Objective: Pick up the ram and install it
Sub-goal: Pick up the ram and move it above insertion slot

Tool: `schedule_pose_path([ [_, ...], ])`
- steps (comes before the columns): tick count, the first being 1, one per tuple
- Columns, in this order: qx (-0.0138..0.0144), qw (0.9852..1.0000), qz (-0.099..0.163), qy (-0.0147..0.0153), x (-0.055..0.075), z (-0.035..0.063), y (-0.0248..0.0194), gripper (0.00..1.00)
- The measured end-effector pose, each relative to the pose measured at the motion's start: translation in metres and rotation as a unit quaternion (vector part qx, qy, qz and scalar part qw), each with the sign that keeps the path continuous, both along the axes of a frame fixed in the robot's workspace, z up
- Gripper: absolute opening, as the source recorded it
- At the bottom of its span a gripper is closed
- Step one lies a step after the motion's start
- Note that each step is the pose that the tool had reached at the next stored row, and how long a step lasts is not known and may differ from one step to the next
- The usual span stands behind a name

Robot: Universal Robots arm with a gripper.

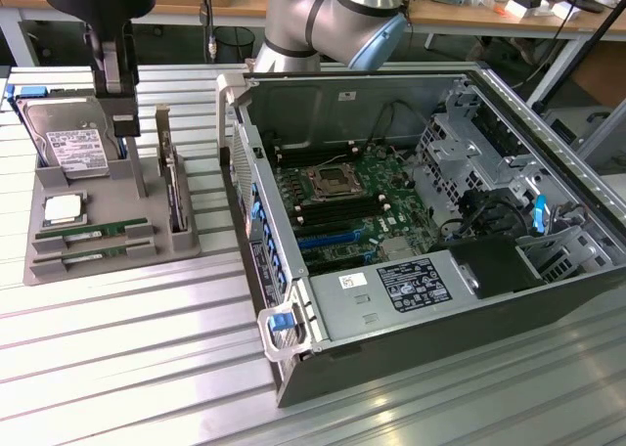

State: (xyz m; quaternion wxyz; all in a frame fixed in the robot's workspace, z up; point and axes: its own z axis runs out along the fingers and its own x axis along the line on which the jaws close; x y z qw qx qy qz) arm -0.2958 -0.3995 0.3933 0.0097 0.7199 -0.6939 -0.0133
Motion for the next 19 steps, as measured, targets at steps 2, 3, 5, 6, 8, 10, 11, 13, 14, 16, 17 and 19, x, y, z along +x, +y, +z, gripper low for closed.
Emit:
schedule_pose_path([
  [2, 0.0000, 1.0000, 0.007, 0.0000, 0.0000, 0.0000, 0.0000, 0.11],
  [3, -0.0002, 0.9999, 0.014, 0.0000, 0.0000, 0.0000, 0.0000, 0.11],
  [5, -0.0002, 0.9997, 0.023, 0.0000, 0.0000, 0.0000, 0.0000, 0.11],
  [6, -0.0002, 0.9997, 0.024, 0.0000, 0.0000, 0.0000, 0.0000, 0.11],
  [8, -0.0003, 0.9997, 0.024, 0.0000, 0.0000, 0.0000, 0.0000, 0.11],
  [10, -0.0003, 0.9997, 0.024, 0.0000, 0.0000, 0.0000, 0.0000, 0.11],
  [11, -0.0003, 0.9997, 0.024, 0.0000, 0.0000, 0.0000, 0.0000, 0.11],
  [13, -0.0003, 0.9997, 0.024, 0.0000, 0.0000, 0.0000, 0.0000, 0.17],
  [14, -0.0003, 0.9997, 0.024, 0.0000, 0.0000, 0.0000, 0.0000, 0.24],
  [16, -0.0003, 0.9997, 0.024, 0.0000, 0.0000, 0.0000, 0.0000, 0.30],
  [17, -0.0002, 0.9997, 0.024, 0.0000, 0.0000, 0.0000, 0.0000, 0.30],
  [19, -0.0002, 0.9997, 0.024, 0.0000, 0.0001, -0.0006, 0.0001, 0.30],
])
